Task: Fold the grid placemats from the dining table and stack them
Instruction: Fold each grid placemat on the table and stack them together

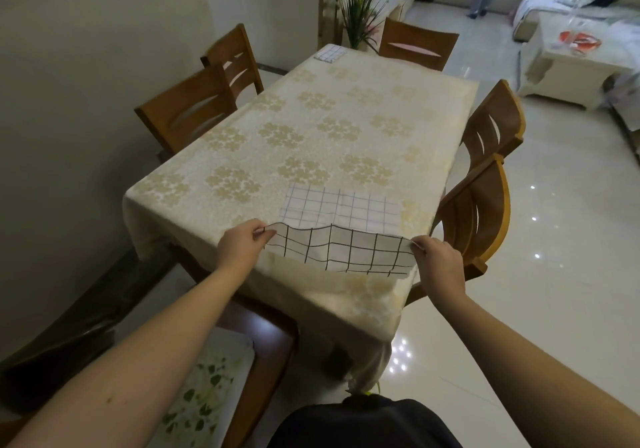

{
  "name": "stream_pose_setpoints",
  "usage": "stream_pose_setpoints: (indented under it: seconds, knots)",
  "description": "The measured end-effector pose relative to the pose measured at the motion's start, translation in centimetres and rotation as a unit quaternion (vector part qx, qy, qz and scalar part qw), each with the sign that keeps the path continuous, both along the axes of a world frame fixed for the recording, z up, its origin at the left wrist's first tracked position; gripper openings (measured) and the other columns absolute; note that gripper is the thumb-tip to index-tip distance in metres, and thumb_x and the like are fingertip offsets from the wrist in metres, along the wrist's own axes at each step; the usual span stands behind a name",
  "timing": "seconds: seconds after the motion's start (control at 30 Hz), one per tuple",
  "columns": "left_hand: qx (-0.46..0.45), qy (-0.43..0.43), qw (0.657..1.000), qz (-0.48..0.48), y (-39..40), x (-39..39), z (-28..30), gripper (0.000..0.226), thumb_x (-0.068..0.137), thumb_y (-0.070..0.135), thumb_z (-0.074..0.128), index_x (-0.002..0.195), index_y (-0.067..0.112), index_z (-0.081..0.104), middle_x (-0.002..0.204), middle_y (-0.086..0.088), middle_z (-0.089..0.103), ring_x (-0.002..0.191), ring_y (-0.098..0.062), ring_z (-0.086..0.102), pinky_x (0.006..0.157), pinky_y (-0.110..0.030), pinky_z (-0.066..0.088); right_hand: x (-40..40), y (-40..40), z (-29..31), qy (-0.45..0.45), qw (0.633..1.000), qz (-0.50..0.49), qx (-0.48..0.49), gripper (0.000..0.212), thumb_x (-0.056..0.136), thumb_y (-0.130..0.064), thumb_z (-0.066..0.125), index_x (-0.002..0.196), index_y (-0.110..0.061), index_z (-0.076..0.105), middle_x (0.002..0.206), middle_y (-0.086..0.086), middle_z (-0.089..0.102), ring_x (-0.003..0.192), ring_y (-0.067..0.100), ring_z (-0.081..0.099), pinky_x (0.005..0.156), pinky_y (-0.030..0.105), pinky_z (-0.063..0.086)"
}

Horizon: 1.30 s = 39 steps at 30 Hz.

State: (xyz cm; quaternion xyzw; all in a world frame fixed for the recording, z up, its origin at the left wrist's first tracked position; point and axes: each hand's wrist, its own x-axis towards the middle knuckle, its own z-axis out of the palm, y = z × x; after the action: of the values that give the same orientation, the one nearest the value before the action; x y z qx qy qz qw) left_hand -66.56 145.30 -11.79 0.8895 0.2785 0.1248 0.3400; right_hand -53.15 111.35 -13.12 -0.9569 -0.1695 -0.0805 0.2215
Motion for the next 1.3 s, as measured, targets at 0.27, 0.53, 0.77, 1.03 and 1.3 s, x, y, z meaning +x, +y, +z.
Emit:
stream_pose_setpoints:
  seconds: [0.27, 0.53, 0.77, 1.03, 1.3]
  knots:
    - [-0.104, -0.003, 0.994, 0.043, 1.8, 5.6, -0.1, 0.025, 0.098, 0.036, 0.054, 0.096, 0.011, 0.059, 0.092, -0.006, 0.064, 0.085, -0.024, 0.057, 0.071, -0.033, 0.042, 5.8, 1.5, 0.0, 0.130, 0.980, -0.047, 0.146, 0.023, 0.098, -0.032, 0.055, 0.110, -0.016, 0.067, 0.092, -0.003, 0.066, 0.087, 0.018, 0.061, 0.078, 0.040, 0.054]
    - [-0.123, 0.024, 0.987, 0.101, 2.7, 14.4, -2.3, 0.036, 0.097, 0.033, 0.056, 0.112, 0.001, 0.063, 0.118, -0.016, 0.066, 0.106, -0.027, 0.060, 0.084, -0.033, 0.044, 14.9, 3.1, -2.5, 0.217, 0.964, -0.039, 0.150, 0.017, 0.097, -0.034, 0.056, 0.098, -0.021, 0.066, 0.086, -0.009, 0.063, 0.077, 0.013, 0.058, 0.068, 0.032, 0.046]
    - [-0.066, 0.102, 0.985, 0.125, 3.5, 20.5, -5.1, 0.034, 0.099, 0.033, 0.053, 0.115, 0.004, 0.061, 0.110, -0.014, 0.065, 0.092, -0.026, 0.057, 0.076, -0.031, 0.043, 21.4, 4.4, -5.0, 0.286, 0.948, -0.032, 0.136, 0.012, 0.095, -0.029, 0.058, 0.091, -0.021, 0.065, 0.082, -0.006, 0.064, 0.075, 0.011, 0.058, 0.061, 0.028, 0.043]
    - [-0.035, 0.143, 0.983, 0.112, 4.3, 24.4, -8.2, 0.022, 0.101, 0.027, 0.049, 0.102, 0.009, 0.060, 0.089, -0.006, 0.057, 0.079, -0.024, 0.052, 0.070, -0.032, 0.042, 24.8, 6.3, -8.1, 0.320, 0.938, -0.068, 0.112, 0.015, 0.095, -0.031, 0.058, 0.091, -0.019, 0.065, 0.079, -0.007, 0.063, 0.071, 0.011, 0.057, 0.055, 0.025, 0.039]
    - [-0.039, 0.145, 0.985, 0.085, 5.8, 27.0, -12.4, 0.031, 0.100, 0.031, 0.051, 0.114, 0.006, 0.063, 0.108, -0.015, 0.068, 0.086, -0.026, 0.057, 0.070, -0.029, 0.040, 25.8, 7.3, -10.5, 0.299, 0.942, -0.119, 0.096, 0.014, 0.096, -0.031, 0.056, 0.097, -0.019, 0.063, 0.088, -0.002, 0.065, 0.072, 0.011, 0.055, 0.058, 0.027, 0.042]
